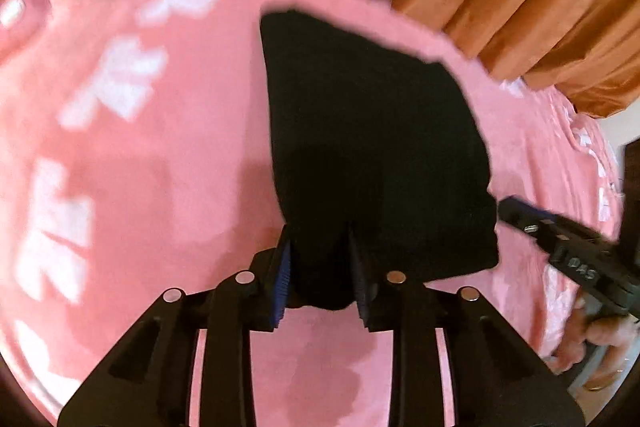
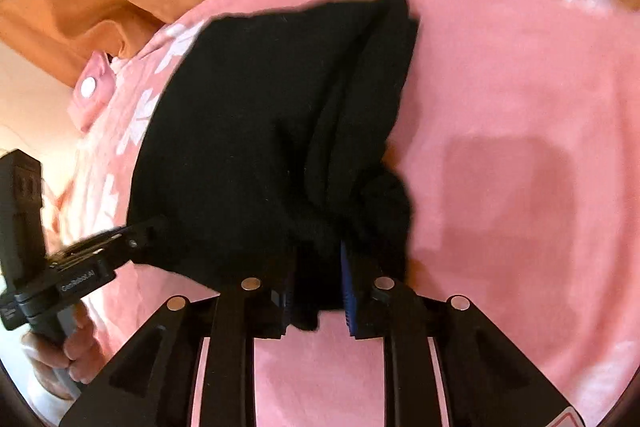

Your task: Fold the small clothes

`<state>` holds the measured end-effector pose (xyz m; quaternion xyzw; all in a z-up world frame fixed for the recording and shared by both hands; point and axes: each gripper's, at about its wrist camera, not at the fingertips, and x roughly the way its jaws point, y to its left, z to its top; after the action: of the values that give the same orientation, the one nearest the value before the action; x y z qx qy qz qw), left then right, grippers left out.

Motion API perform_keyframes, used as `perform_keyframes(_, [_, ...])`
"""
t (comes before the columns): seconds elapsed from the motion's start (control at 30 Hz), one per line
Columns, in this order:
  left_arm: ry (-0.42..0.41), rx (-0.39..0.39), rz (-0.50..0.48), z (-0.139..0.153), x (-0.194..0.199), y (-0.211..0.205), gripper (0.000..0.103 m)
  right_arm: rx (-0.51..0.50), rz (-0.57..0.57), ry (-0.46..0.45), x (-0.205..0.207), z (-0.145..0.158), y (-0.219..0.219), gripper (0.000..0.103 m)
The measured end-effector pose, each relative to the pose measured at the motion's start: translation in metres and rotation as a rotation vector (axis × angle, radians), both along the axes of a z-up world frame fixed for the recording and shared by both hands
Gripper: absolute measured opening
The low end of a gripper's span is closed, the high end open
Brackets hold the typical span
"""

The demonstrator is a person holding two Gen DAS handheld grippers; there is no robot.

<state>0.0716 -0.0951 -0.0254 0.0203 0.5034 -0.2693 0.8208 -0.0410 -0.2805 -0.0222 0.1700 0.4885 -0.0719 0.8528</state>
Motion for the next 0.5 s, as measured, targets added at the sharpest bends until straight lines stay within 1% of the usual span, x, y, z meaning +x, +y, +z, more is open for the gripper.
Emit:
perform_keyframes(0.03, [-0.046,0.018,-0.003,0.006,-0.005,0.0,0.038,-0.089,0.003,-0.041,-0.008,0.014,0.007,0.024])
perform_keyframes(0.07, [-0.069,0.036,-0.006,0.007,-0.007,-0.003,0.04,-0.154,0.022,-0.077,-0.014,0.023,0.015,0.026])
perform_keyframes(0.1, [-0.086,0.071,-0.008,0.004,-0.009,-0.007,0.041,-0.177,0.033,-0.094,-0.016,0.025,0.019,0.026])
perform_keyframes(0.13, [-0.087,0.103,-0.012,-0.002,-0.009,-0.011,0.041,-0.177,0.045,-0.073,-0.012,0.019,0.021,0.026])
perform_keyframes(0.17, [-0.081,0.14,-0.015,-0.01,-0.008,-0.014,0.042,-0.166,0.054,-0.03,-0.007,0.01,0.021,0.026])
perform_keyframes(0.2, [-0.079,0.189,-0.009,-0.02,-0.006,-0.016,0.044,-0.164,0.061,0.078,0.0,-0.017,0.02,0.025])
perform_keyframes(0.23, [-0.076,0.189,0.0,-0.022,-0.002,-0.016,0.044,-0.179,0.065,0.158,0.002,-0.036,0.016,0.024])
perform_keyframes(0.27, [-0.069,0.171,0.012,-0.021,0.0,-0.012,0.044,-0.175,0.068,0.117,-0.001,-0.038,0.013,0.023])
perform_keyframes(0.3, [-0.065,0.149,0.03,-0.019,0.001,-0.006,0.044,-0.2,0.068,0.124,-0.003,-0.036,0.011,0.026])
perform_keyframes(0.33, [-0.069,0.132,0.049,-0.014,-0.002,0.0,0.044,-0.192,0.063,0.13,-0.007,-0.031,0.008,0.026])
perform_keyframes(0.4, [-0.113,0.131,0.077,-0.001,-0.012,0.008,0.045,-0.162,0.003,0.074,-0.023,-0.014,0.002,0.027])
perform_keyframes(0.43, [-0.146,0.131,0.086,0.005,-0.018,0.012,0.05,-0.147,0.002,0.049,-0.027,-0.007,0.003,0.027])
perform_keyframes(0.47, [-0.185,0.126,0.096,0.011,-0.025,0.011,0.059,-0.139,-0.001,0.001,-0.036,0.004,0.007,0.028])
perform_keyframes(0.5, [-0.238,0.113,0.103,0.019,-0.036,0.011,0.067,-0.144,-0.01,-0.031,-0.042,0.009,0.01,0.031])
